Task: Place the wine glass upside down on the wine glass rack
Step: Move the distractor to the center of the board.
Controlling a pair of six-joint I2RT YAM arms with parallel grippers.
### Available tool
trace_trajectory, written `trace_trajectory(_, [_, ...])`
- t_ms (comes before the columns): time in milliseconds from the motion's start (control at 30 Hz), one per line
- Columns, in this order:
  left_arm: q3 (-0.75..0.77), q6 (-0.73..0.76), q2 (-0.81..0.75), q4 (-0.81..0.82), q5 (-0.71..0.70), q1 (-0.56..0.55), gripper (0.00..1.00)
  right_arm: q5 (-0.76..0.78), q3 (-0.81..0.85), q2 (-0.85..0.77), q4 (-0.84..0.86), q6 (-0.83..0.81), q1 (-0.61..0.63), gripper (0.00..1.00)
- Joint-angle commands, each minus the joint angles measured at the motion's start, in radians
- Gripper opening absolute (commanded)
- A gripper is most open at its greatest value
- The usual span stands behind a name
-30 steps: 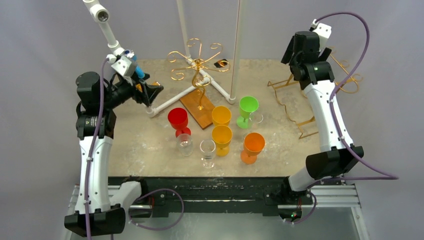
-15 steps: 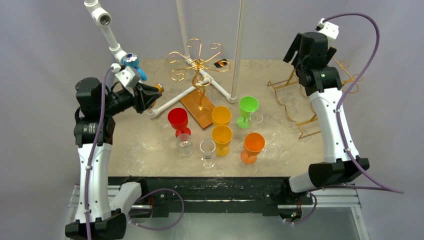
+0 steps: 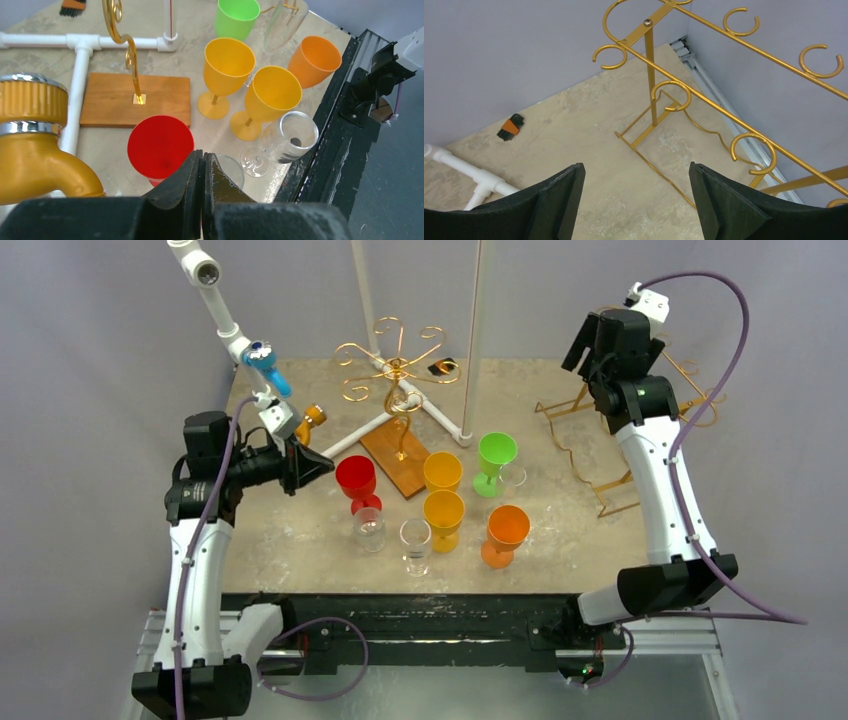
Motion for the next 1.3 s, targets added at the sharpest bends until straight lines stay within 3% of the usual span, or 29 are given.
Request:
trace_trajectory(0, [-0.041,0.055,0.046,0.033,-0.022,-0.001,0.0,-0.019,-0.007,-0.042,0.036,0.014,0.001,0.85])
trace_trajectory(367, [-0.048,-0.024,0.081,0.296,-0.39,-0.001,0.0,-0.022,-0.011,-0.07,0.035,0.002,0.001,0.85])
trace_trajectory(567, [-0.043,-0.028,0.113,0.339,-0.569,0.0,0.0,-0.009,-0.003,-0.078,0.031,-0.004,0.0,0.86])
trace_trajectory(767, [-0.024,-0.043,0.152,0.357,-0.595,-0.001,0.0,0.017,0.019,-0.086,0.026,-0.013,0.0,0.88])
trace_trajectory(867, [0.02,-0.001,0.154,0.255,-0.478,0.0,0.0,0.066,0.066,-0.068,0.015,-0.027,-0.001,0.9])
trace_trajectory(933, [0.087,0.101,0.154,0.092,-0.349,-0.001,0.12,0.1,0.139,-0.034,-0.02,-0.034,-0.001,0.91])
trace_trajectory(967, [0.116,0.15,0.152,0.016,-0.297,-0.001,0.27,0.113,0.172,-0.016,-0.036,-0.036,-0.002,0.91])
trace_trajectory(1000, [0.138,0.183,0.147,-0.049,-0.264,0.0,0.54,0.123,0.209,0.007,-0.051,-0.033,-0.003,0.92])
trace_trajectory(1100, [0.177,0.224,0.113,-0.16,-0.201,0.0,0.91,0.143,0.315,0.066,-0.083,-0.033,-0.003,0.93])
trace_trajectory(1167, [0.192,0.229,0.09,-0.198,-0.163,-0.001,0.97,0.162,0.375,0.109,-0.112,-0.039,-0.004,0.94])
trace_trajectory(1267, [0.235,0.266,0.083,-0.286,-0.101,-0.001,0.99,0.218,0.383,0.141,-0.121,-0.054,-0.009,0.95])
